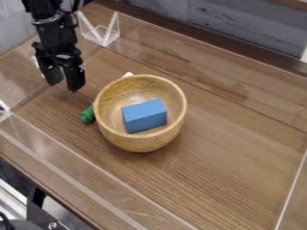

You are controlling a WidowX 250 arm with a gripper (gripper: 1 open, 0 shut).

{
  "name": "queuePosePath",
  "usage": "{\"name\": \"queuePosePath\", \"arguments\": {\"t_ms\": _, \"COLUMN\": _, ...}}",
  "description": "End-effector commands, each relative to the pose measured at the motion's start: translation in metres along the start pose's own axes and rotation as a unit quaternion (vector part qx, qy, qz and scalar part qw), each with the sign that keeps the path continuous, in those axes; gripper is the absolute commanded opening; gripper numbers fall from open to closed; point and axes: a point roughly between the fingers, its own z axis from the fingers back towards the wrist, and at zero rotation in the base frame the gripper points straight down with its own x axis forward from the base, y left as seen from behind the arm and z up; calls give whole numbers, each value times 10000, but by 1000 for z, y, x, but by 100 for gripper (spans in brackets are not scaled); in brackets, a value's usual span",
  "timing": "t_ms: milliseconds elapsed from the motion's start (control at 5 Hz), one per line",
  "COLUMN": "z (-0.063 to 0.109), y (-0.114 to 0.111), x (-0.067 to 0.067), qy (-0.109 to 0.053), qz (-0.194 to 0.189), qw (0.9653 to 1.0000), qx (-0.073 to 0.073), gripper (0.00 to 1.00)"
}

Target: Put the green marker in the brown bowl

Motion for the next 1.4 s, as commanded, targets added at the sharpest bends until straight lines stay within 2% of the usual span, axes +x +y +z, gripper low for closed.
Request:
{"name": "queuePosePath", "arguments": {"t_ms": 0, "z": 17, "y": 0, "x": 3, "qy": -222, "qz": -29, "qw": 9997, "qx": 102, "gripper": 100}}
{"name": "queuePosePath", "arguments": {"t_ms": 1200, "z": 17, "y": -11, "x": -2, "qy": -275, "qz": -104, "qw": 9994, "qx": -173, "gripper": 100}}
